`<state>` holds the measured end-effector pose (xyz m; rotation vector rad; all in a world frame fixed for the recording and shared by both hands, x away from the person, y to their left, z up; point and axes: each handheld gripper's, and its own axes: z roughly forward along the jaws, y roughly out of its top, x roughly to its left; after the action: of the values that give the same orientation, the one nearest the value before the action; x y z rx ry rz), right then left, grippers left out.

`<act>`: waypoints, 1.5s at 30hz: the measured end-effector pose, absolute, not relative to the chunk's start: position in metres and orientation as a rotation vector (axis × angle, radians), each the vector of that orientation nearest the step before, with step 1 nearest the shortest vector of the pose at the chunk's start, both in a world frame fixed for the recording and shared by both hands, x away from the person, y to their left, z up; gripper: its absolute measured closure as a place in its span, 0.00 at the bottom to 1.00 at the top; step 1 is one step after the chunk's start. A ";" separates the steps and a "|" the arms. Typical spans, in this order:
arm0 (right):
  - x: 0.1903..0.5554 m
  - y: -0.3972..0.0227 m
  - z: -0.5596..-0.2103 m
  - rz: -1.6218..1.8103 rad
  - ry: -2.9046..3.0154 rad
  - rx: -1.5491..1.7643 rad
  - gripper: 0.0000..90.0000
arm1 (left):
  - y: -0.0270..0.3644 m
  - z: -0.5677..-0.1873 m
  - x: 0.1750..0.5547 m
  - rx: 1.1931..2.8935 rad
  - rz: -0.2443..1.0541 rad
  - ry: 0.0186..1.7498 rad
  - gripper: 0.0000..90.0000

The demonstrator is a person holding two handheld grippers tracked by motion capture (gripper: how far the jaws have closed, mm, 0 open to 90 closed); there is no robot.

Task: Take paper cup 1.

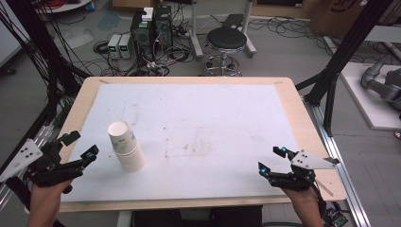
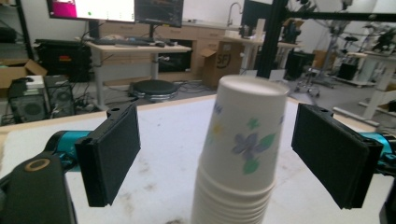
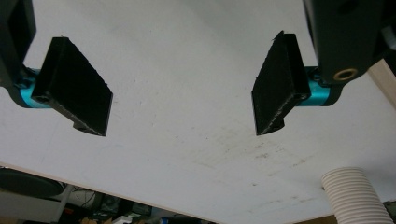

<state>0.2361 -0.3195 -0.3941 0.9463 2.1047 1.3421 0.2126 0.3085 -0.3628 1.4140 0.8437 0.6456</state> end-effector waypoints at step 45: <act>0.236 -0.319 -0.394 1.350 2.111 0.947 0.23 | 0.256 -0.338 0.267 1.600 0.545 0.804 0.38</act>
<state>0.2357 -0.3191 -0.3940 0.9466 2.1114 1.3501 0.2669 0.2564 -0.3382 1.5996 0.8040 0.5447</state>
